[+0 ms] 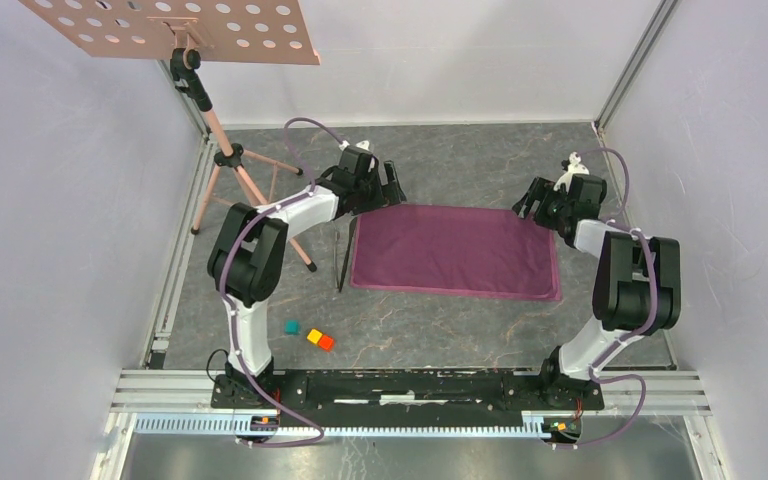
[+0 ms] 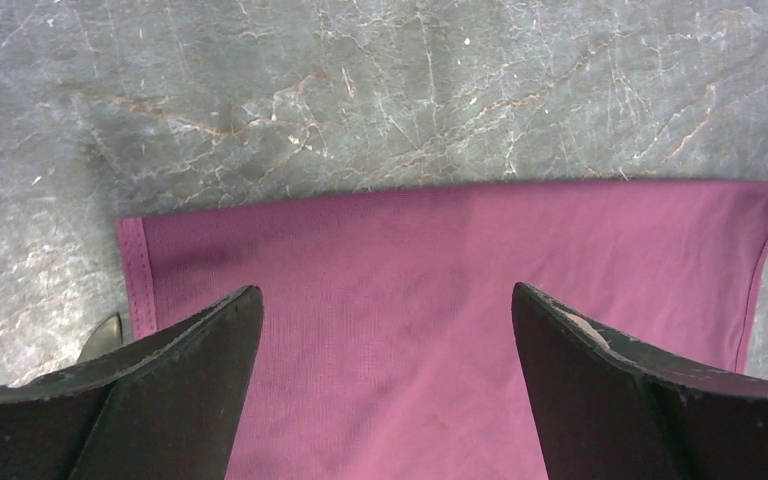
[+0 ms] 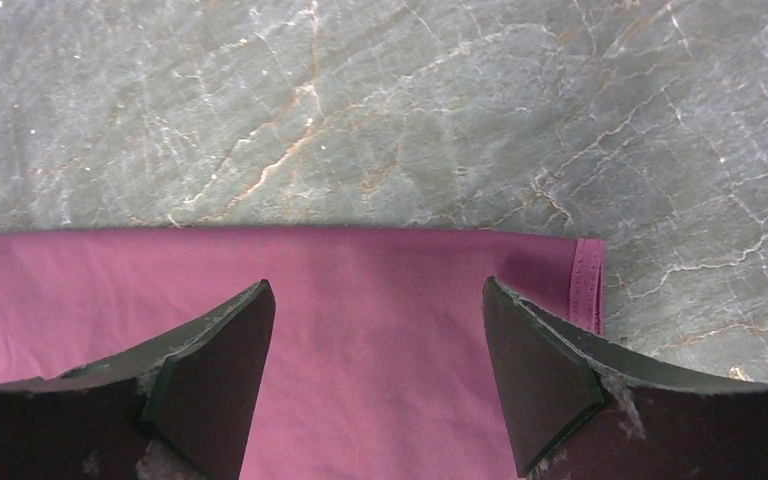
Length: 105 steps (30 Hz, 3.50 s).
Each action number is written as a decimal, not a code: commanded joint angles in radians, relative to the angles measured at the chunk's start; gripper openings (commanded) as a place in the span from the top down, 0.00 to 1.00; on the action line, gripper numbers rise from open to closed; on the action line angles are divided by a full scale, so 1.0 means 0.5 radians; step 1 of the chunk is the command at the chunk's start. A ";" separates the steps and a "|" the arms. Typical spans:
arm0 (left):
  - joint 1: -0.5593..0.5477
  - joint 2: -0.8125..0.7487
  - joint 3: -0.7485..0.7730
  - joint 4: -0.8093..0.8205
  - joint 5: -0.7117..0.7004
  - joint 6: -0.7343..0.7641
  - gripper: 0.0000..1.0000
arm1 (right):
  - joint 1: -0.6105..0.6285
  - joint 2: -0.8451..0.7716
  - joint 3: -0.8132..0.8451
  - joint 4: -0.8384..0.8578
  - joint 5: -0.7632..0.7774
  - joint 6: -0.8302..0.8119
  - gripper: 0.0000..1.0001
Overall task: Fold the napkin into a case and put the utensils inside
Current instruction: Smooth out the rectangle-folded napkin at the center of the board, then pick up the rectangle-folded napkin from the center of the board, then fold the rectangle-folded napkin at the center of the board.
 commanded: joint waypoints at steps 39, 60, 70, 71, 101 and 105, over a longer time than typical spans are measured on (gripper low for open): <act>-0.100 -1.005 0.084 -0.661 0.657 -0.070 0.00 | -0.026 -0.762 -0.161 -1.032 0.692 -0.316 0.15; -0.093 -1.367 -0.418 -0.648 1.024 0.266 0.00 | -0.119 0.151 0.748 -1.890 0.490 -0.954 0.33; -0.092 -1.379 -0.415 -0.675 1.039 0.291 0.00 | -0.119 0.291 0.804 -1.894 0.551 -0.945 0.43; -0.091 -1.386 -0.415 -0.680 1.028 0.299 0.00 | -0.120 0.312 0.815 -1.898 0.552 -0.945 0.44; -0.062 -1.357 -0.436 -0.664 1.065 0.290 0.00 | -0.097 0.249 0.730 -1.762 1.338 -0.971 1.00; -0.061 -1.359 -0.445 -0.644 1.085 0.275 0.00 | -0.093 0.140 0.731 -1.713 1.555 -0.949 1.00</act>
